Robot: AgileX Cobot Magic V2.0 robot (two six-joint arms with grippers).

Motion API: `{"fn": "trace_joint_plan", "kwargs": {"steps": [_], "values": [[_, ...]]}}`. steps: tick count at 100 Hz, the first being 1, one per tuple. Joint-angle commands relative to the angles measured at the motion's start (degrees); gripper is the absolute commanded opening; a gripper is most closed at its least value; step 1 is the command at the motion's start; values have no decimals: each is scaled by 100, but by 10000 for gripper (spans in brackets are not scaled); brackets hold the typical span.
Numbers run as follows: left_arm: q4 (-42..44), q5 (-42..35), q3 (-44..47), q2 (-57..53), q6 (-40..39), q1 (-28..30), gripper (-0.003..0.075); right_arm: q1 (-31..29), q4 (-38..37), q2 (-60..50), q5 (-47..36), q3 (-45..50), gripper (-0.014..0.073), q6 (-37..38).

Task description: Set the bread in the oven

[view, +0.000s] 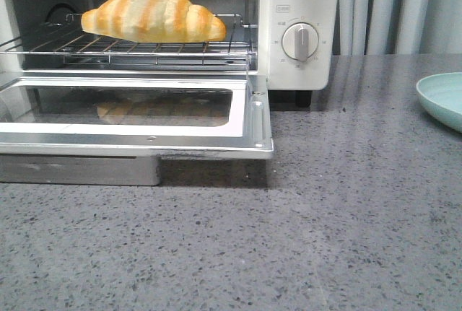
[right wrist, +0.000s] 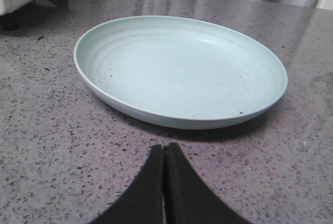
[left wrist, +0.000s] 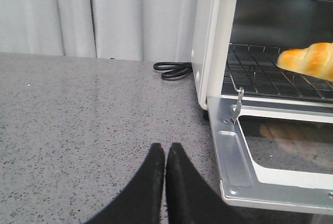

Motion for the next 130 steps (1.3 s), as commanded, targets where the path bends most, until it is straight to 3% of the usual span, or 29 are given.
{"fn": "trace_joint_plan", "kwargs": {"steps": [1,17,26,41,130], "values": [[-62,-483,-152,-157,-15,2,-21,-98,-62,-112,-361,62,-76,-109],[-62,-483,-152,-157,-15,2,-21,-263,92,-112,-228,72,-76,-188],[-62,-483,-152,-157,-15,2,-21,-542,445,-112,-228,72,-76,-561],[-62,-483,-152,-157,-15,2,-21,-980,493,-112,-184,72,-76,-572],[-62,-483,-152,-157,-15,2,-21,-730,493,-112,84,72,-76,-255]]}}
